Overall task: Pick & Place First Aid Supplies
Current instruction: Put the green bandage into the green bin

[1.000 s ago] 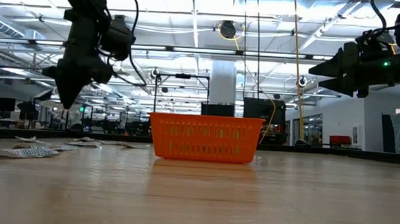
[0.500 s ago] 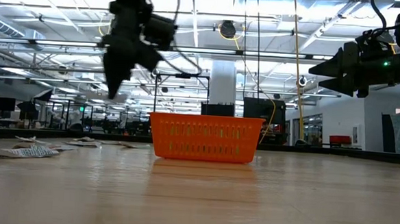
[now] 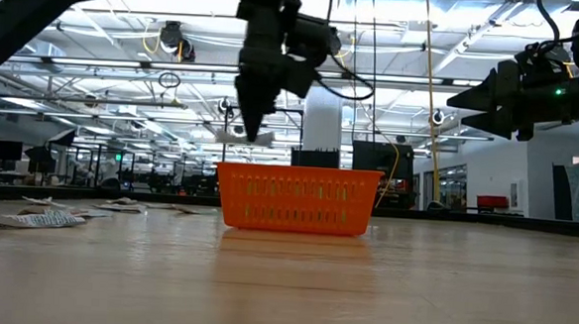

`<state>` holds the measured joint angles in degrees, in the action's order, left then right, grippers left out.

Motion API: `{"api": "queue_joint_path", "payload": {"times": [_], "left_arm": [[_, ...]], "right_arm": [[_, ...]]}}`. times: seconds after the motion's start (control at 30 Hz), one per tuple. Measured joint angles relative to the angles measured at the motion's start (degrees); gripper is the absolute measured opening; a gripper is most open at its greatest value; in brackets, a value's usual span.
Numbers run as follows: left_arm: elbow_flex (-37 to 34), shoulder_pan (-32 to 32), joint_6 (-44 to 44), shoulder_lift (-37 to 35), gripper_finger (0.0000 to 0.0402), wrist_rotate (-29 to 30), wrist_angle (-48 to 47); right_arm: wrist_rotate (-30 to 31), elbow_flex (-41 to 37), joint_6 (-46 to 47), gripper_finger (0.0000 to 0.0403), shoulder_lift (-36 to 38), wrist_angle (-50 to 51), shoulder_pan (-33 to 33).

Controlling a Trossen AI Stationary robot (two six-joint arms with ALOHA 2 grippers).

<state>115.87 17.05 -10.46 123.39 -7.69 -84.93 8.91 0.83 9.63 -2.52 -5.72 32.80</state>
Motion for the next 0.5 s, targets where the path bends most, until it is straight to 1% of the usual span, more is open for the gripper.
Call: {"api": "queue_joint_path", "payload": {"times": [0.07,0.17,0.27,0.5], "left_arm": [[3.7,-0.5,0.0,1.8,0.0001,-0.1,-1.2],[6.9,-1.0,0.0,3.5,0.0001,-0.5,-1.8],[7.2,-1.5,0.5,4.1,0.0001,-0.3,0.4],[6.5,-3.8,2.0,5.5,0.0,0.4,8.8]], "right_arm": [[0.0,0.0,0.0,0.0393,0.0,0.0,0.0],[0.0,0.0,0.0,0.0393,0.0,0.0,0.0],[0.0,0.0,0.0,0.0393,0.0,0.0,0.0],[0.0,0.0,0.0,0.0393,0.0,0.0,0.0]]}}
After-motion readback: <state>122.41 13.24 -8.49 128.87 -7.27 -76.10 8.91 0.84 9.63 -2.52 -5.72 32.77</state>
